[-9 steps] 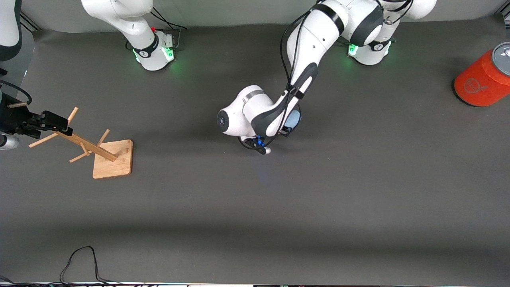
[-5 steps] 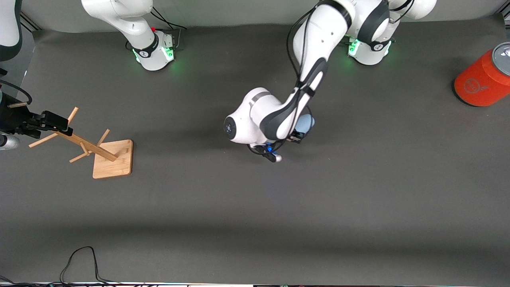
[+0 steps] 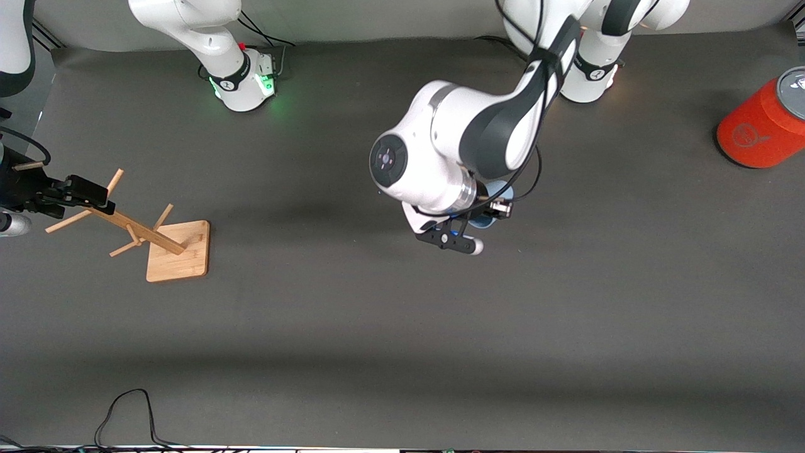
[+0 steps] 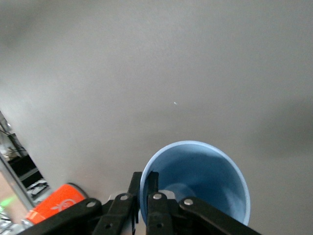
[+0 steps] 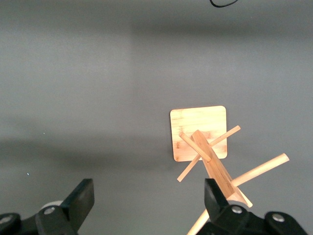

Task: Rotate and upright cup with both arms
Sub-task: 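Rotate the blue cup upright and set it on the table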

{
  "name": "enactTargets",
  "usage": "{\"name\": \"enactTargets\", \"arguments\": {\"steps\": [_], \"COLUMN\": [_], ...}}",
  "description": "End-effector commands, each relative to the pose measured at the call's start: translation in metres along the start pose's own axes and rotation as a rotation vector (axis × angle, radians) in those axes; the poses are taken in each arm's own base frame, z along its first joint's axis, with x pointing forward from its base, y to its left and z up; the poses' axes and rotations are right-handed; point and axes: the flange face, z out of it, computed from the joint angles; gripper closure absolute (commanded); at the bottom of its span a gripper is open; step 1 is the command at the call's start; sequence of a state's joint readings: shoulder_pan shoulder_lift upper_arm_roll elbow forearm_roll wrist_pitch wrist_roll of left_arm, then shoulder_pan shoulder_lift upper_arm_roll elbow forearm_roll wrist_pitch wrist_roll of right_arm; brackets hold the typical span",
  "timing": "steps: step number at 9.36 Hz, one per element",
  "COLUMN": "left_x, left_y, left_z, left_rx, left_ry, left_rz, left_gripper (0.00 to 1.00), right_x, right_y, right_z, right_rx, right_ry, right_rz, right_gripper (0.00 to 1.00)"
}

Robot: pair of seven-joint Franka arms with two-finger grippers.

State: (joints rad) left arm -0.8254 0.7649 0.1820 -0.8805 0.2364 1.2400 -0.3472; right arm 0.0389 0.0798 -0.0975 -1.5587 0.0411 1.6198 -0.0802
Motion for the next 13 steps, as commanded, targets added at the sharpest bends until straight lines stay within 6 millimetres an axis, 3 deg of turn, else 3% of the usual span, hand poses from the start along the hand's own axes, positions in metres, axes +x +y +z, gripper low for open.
{"name": "enactTargets", "arguments": {"steps": [1,3,5,6,7,9,13], "left_x": [0.0,0.003,-0.008,-0.016,-0.027,-0.037,-0.029], "left_y": [0.002,-0.01,-0.044,-0.057,-0.056,-0.041,0.01], "left_z": [-0.01,-0.015,0.001,0.02,0.043,0.086,0.158], "left_rx": [-0.066,-0.16,-0.278,-0.331,-0.383,-0.478,-0.549], "left_ry": [0.067,0.184,0.282,0.32,0.362,0.419,0.44], "left_rz": [-0.213,-0.326,-0.393,-0.408,-0.419,-0.492,-0.566], "left_gripper": [1.0,1.0,1.0,1.0,1.0,1.0,1.0], "right_x": [-0.006,-0.006,-0.005,-0.006,-0.007,-0.008,-0.009], "right_y": [-0.003,-0.005,-0.005,-0.005,-0.005,-0.004,-0.003], "right_z": [-0.002,-0.003,-0.004,-0.006,-0.006,-0.007,-0.008], "right_rx": [0.004,0.005,0.009,0.01,0.01,0.01,0.01], "right_ry": [0.0,0.0,0.007,0.007,0.008,0.007,0.008], "right_rz": [0.017,0.019,0.019,0.014,0.014,0.014,0.014], "right_gripper": [0.0,0.0,0.0,0.0,0.0,0.0,0.0]}}
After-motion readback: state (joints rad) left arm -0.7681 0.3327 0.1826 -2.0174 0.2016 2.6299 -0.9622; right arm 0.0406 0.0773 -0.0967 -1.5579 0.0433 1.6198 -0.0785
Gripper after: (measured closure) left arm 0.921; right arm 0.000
